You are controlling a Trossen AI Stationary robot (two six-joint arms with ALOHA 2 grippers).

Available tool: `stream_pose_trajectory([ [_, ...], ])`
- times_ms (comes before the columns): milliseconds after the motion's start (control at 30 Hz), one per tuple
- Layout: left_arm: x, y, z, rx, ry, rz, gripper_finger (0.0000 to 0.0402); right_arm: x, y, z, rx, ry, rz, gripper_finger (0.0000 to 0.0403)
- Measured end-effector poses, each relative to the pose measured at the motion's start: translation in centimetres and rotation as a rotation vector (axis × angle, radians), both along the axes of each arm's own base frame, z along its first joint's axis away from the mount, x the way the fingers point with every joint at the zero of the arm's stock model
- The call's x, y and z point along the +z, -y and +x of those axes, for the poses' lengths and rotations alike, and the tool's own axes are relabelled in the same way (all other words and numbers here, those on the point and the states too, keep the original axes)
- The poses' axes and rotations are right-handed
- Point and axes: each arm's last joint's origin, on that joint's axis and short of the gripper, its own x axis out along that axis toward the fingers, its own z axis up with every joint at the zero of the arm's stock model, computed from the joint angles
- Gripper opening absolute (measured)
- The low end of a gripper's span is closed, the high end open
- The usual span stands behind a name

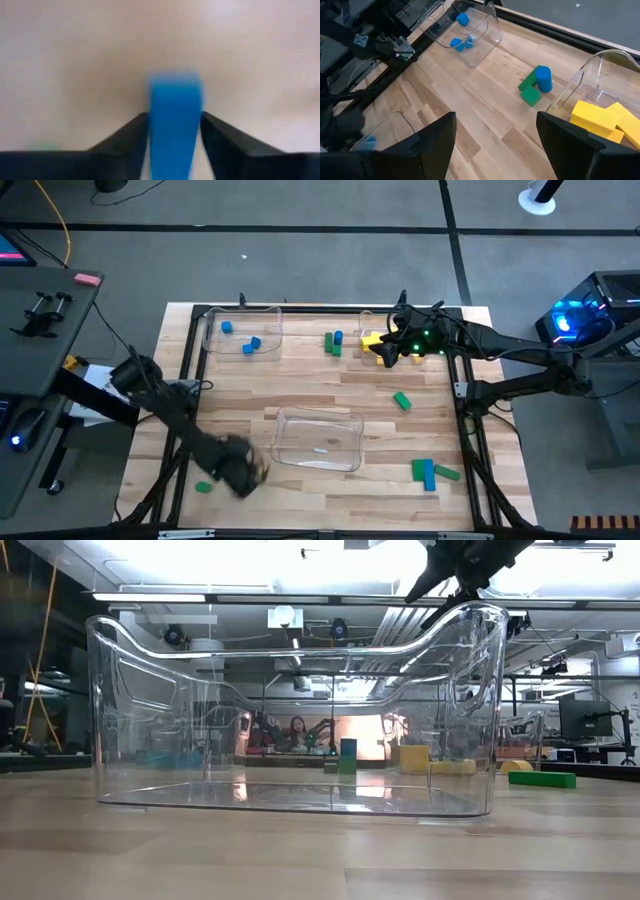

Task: Sort blocks
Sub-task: Put the blue block into the left transparent bin, then adjust the bottom transparent bin

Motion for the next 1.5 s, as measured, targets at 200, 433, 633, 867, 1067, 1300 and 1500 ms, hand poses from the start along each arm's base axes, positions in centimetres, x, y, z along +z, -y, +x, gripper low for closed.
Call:
stream_pose_trajectory([
  [200, 6.0, -6.5, 0.1, -0.083, 0.223, 0.328, 0.0062, 1.0, -0.5, 0.3, 0.046, 0.094, -0.029, 0.0272],
  [433, 13.8, -17.1, -3.0, -0.046, 0.384, 0.671, 0.0073, 3.7, -2.6, -0.7, 0.135, 0.296, -0.096, 0.0272],
  [633, 16.3, -24.6, -5.6, -0.04, 0.272, 0.897, 0.007, 4.1, -4.0, -1.2, 0.135, 0.32, -0.072, 0.0272],
  [867, 15.7, -32.3, -5.0, -0.134, 0.102, 0.964, 0.0097, 3.9, -4.4, -1.0, 0.029, 0.299, -0.118, 0.0272],
  [1067, 13.4, -34.9, -4.1, -0.179, 0.144, 0.789, 0.016, 3.7, -4.4, -1.1, -0.016, 0.301, -0.051, 0.0272],
  [1300, 13.8, -34.5, -3.7, -0.24, 0.319, 0.697, 0.0186, 1.4, -4.2, 1.1, -0.097, 0.197, 0.07, 0.027],
  [1500, 18.4, -32.1, -5.2, -0.257, 0.687, 0.834, 0.0185, -3.1, -3.8, 5.3, -0.106, 0.019, 0.126, 0.0157],
])
